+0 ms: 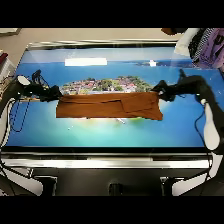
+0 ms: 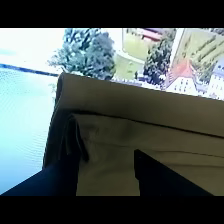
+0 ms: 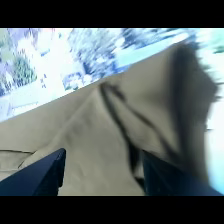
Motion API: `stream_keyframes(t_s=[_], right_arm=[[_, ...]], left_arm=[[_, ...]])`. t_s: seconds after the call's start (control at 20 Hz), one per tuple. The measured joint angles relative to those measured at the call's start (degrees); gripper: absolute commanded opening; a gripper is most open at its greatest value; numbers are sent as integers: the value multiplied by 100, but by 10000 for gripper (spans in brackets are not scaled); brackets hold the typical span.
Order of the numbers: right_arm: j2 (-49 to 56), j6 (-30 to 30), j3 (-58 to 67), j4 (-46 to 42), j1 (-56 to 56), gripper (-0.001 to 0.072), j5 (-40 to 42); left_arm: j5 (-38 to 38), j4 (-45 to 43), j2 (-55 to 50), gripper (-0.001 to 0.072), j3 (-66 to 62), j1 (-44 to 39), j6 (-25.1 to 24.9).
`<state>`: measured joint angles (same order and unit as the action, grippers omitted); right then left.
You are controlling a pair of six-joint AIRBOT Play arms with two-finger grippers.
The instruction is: Fold the clothes and pants, and hang the long-sleeved shirts on hangers.
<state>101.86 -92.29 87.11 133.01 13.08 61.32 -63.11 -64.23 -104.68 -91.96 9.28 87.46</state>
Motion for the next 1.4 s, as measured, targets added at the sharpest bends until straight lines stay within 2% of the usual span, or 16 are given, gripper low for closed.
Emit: stream_keyframes(t_s=[0.1, 0.2, 0.35, 0.5, 0.75, 1.1, 1.15, 1.2, 1.25, 1.3, 1.35, 1.4], right_arm=[[-17, -15, 42, -20, 450, 663, 417], [63, -205, 66, 9, 817, 684, 868], [306, -640, 81, 151, 1088, 689, 1436], [564, -1023, 85, 404, 1141, 689, 1676], [920, -1388, 85, 619, 981, 688, 1690], [1095, -1488, 94, 748, 507, 662, 1467], [1099, -1486, 96, 702, 407, 628, 1434], [1104, -1484, 96, 629, 293, 557, 1373], [1108, -1473, 94, 546, 192, 424, 1316], [1108, -1464, 90, 448, 98, 238, 1248], [1097, -1436, 83, 358, 28, 142, 1196], [1060, -1416, 79, 273, -24, 38, 1145]], left_arm=[[-208, -87, 55, 401, -184, 0, 0], [-358, -151, 144, 401, -297, 0, 0], [-472, -192, 293, 400, -382, 0, 0], [-555, -212, 372, 399, -413, 0, 0], [-662, -221, 411, 400, -428, -7, 0], [-697, -221, 415, 399, -428, -7, 2], [-697, -223, 415, 399, -428, -7, 2], [-699, -223, 415, 397, -428, -7, 2], [-702, -219, 415, 394, -428, -7, 2], [-710, -214, 415, 381, -428, -7, 2], [-743, -195, 415, 357, -428, -7, 2], [-778, -188, 415, 258, -428, -7, 4]])
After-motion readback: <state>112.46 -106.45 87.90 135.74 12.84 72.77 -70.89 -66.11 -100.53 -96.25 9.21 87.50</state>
